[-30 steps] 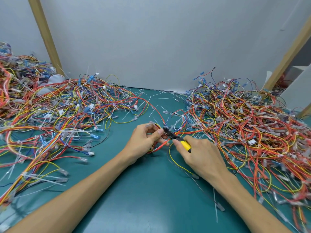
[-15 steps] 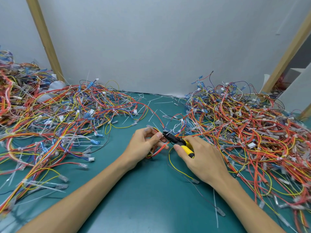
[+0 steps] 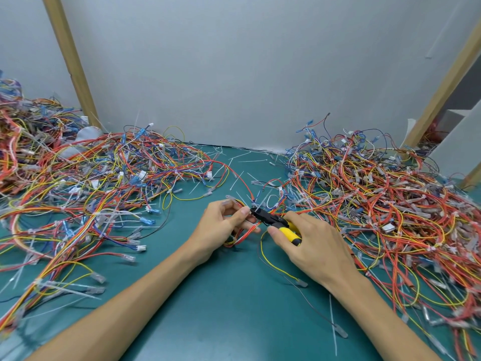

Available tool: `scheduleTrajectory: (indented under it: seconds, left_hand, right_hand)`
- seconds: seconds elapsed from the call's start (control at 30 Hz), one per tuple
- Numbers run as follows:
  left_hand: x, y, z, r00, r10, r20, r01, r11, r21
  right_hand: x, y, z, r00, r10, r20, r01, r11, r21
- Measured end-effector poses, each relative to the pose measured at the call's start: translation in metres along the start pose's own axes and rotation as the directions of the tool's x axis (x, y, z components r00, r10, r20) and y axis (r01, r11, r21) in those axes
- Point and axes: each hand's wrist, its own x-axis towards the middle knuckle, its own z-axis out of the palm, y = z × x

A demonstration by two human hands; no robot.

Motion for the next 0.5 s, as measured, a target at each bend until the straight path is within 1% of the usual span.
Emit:
scheduleTrajectory:
  seconds: [0.1, 0.5]
  left_hand:
    - [-0.0012, 0.0009, -0.0005, 1.0, -0.005, 0.012, 0.005, 1.0, -0.013]
    - [-0.0006, 0.0017, -0.0003, 1.0, -0.014, 0.02, 0.014, 1.0, -0.026]
  right_hand:
    - [-0.0003, -0.0011, 0.0011, 1.0, 0.011, 0.023, -0.011, 1.0, 0.019]
    - [-0.0014, -0.0019, 0.0028, 1.0, 0.002, -0.002, -0.002, 0.999, -0.038]
